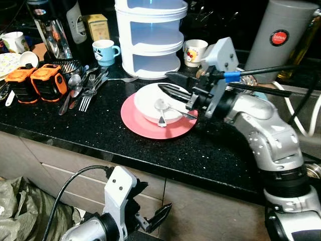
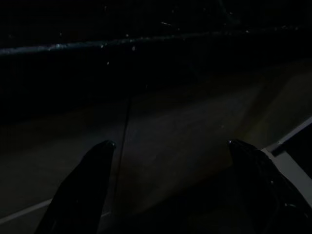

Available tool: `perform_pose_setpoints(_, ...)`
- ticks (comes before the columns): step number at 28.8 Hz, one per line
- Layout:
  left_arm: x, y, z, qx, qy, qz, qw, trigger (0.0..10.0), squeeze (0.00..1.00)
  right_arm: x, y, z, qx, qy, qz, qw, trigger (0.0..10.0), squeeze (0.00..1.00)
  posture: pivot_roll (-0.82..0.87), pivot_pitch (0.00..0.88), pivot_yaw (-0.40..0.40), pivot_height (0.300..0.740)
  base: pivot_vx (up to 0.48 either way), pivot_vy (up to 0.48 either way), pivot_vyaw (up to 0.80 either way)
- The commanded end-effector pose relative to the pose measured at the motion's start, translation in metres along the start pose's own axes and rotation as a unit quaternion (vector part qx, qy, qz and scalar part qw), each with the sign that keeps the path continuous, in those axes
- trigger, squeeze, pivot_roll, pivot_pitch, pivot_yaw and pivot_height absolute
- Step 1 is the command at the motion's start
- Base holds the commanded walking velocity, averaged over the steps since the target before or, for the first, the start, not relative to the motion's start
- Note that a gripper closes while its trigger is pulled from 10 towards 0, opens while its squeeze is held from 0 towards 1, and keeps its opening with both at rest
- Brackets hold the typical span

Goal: Kitchen organization

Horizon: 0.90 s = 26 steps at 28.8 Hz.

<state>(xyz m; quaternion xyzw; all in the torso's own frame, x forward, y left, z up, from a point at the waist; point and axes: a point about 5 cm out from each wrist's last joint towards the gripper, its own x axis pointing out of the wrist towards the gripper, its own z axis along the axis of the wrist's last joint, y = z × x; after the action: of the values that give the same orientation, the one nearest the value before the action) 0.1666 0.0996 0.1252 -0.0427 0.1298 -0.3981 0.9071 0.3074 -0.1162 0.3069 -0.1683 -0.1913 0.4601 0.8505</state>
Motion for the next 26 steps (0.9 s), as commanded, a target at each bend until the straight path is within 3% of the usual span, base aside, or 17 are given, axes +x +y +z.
perform_pose_setpoints(1,-0.002,0.000,-0.004,0.010,0.006,0.004,1.000,10.0,0.00,-0.007,0.000,0.002,-0.027,0.008,0.029,0.999,10.0,0.00,0.23,0.000,-0.007,0.740,0.000,0.000,0.00)
perform_pose_setpoints(3,-0.004,0.001,-0.010,0.012,0.006,0.015,1.000,10.0,0.00,-0.026,-0.002,0.003,-0.040,0.038,0.085,0.995,10.0,0.00,0.23,0.000,-0.010,0.740,0.000,0.000,0.00)
perform_pose_setpoints(6,-0.005,0.002,-0.013,0.013,0.007,0.018,1.000,10.0,0.00,-0.033,0.000,0.004,-0.039,0.045,0.111,0.992,10.0,0.00,0.22,0.000,-0.009,0.740,0.000,0.000,0.00)
perform_pose_setpoints(7,-0.005,0.003,-0.015,0.014,0.008,0.022,1.000,10.0,0.00,-0.040,0.008,0.003,-0.029,0.052,0.152,0.987,10.0,0.00,0.22,0.000,-0.008,0.740,0.000,0.000,0.00)
perform_pose_setpoints(8,-0.005,0.003,-0.015,0.014,0.008,0.022,1.000,10.0,0.00,-0.040,0.008,0.003,-0.029,0.052,0.152,0.987,10.0,0.00,0.22,0.000,-0.008,0.740,0.000,0.000,0.00)
perform_pose_setpoints(9,-0.004,0.004,-0.016,0.021,0.005,0.029,0.999,10.0,0.00,-0.045,0.023,-0.004,-0.011,0.065,0.198,0.978,10.0,0.00,0.21,0.000,-0.007,0.740,0.000,0.000,0.00)
perform_pose_setpoints(11,-0.003,0.005,-0.016,0.023,0.004,0.031,0.999,10.0,0.00,-0.046,0.027,-0.006,-0.007,0.069,0.209,0.976,10.0,0.00,0.21,0.000,-0.007,0.740,0.000,0.000,0.00)
perform_pose_setpoints(19,0.007,0.008,-0.015,0.033,-0.005,0.044,0.998,10.0,0.00,-0.051,0.024,-0.016,-0.031,0.111,0.199,0.973,10.0,0.00,0.21,0.000,-0.003,0.740,0.000,0.000,0.00)
perform_pose_setpoints(22,0.016,0.013,-0.017,0.040,-0.007,0.052,0.998,10.0,0.00,-0.051,0.009,-0.025,-0.091,0.152,0.143,0.974,10.0,0.00,0.20,0.000,-0.003,0.740,0.000,0.000,0.00)
perform_pose_setpoints(26,0.015,0.013,-0.016,0.041,-0.009,0.053,0.998,10.0,0.00,-0.051,0.001,-0.027,-0.121,0.166,0.112,0.972,10.0,0.00,0.19,0.000,-0.001,0.740,0.000,0.000,0.00)
